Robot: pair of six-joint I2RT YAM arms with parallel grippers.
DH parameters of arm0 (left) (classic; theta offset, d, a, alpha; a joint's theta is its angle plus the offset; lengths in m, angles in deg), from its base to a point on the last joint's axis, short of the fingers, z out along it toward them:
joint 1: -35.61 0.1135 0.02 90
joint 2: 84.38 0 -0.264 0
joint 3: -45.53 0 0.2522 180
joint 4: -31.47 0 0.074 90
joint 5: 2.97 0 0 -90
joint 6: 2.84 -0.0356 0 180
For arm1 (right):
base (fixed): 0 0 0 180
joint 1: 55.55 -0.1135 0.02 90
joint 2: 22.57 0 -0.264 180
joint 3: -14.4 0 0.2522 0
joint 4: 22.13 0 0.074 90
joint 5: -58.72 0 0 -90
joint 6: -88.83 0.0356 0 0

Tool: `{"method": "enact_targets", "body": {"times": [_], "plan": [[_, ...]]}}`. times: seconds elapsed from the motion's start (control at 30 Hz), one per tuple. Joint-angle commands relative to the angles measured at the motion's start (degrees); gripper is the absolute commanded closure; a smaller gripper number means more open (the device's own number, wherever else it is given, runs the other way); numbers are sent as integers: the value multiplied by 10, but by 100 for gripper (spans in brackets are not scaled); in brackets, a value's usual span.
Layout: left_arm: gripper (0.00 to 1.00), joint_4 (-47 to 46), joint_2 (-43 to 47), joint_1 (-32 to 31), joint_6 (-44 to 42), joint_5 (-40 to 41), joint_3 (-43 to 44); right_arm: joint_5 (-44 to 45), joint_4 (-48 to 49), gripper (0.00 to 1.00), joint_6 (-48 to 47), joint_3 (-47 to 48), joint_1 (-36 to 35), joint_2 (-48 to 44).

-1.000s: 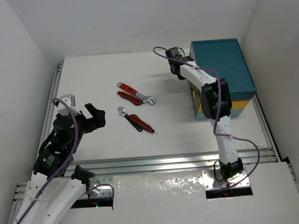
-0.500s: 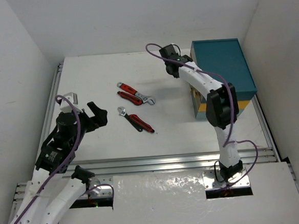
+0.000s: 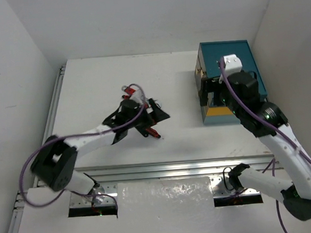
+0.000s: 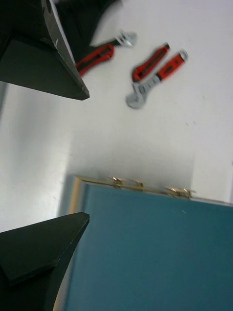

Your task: Sort the tools into containers

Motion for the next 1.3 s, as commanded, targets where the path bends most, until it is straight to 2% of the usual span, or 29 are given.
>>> {"method": "enact_targets", "body": {"times": [0.0,0.03,0.17,0.3,0.4,0.57,0.63,0.83,0.93,1.07,1.13,1.17,1.23,1.27], "plan": [[0,-210,-101,-53,46,-41,136,-96,-32,1,51,-52,-1,-48],[0,-220,-164,-63,63,-44,162,-109,-37,1,55,-59,-1,-83],[0,-247,-302,-74,98,-51,300,-148,-60,1,72,-77,-1,-148],[0,-305,-445,-77,166,-94,400,-180,-98,1,72,-60,-1,-178],[2,-304,-506,-80,189,-95,462,-195,-115,1,68,-43,-1,-191],[6,-315,-539,-82,200,-89,484,-200,-129,1,60,-24,-1,-205],[11,-330,-553,-83,211,-96,491,-200,-130,1,59,-24,-1,-209],[16,-335,-594,-90,227,-123,542,-224,-125,1,60,-38,-1,-212],[28,-332,-603,-91,231,-127,549,-231,-119,1,65,-45,-1,-213],[56,-334,-608,-90,237,-131,552,-235,-117,1,66,-47,-1,-213],[66,-343,-608,-90,240,-134,547,-235,-117,1,68,-48,-1,-213],[73,-346,-606,-90,242,-135,546,-236,-115,1,67,-49,0,-212],[80,-349,-603,-89,241,-137,542,-236,-114,1,67,-52,0,-212],[88,-351,-595,-86,238,-138,540,-236,-113,1,66,-53,-1,-211]]}}
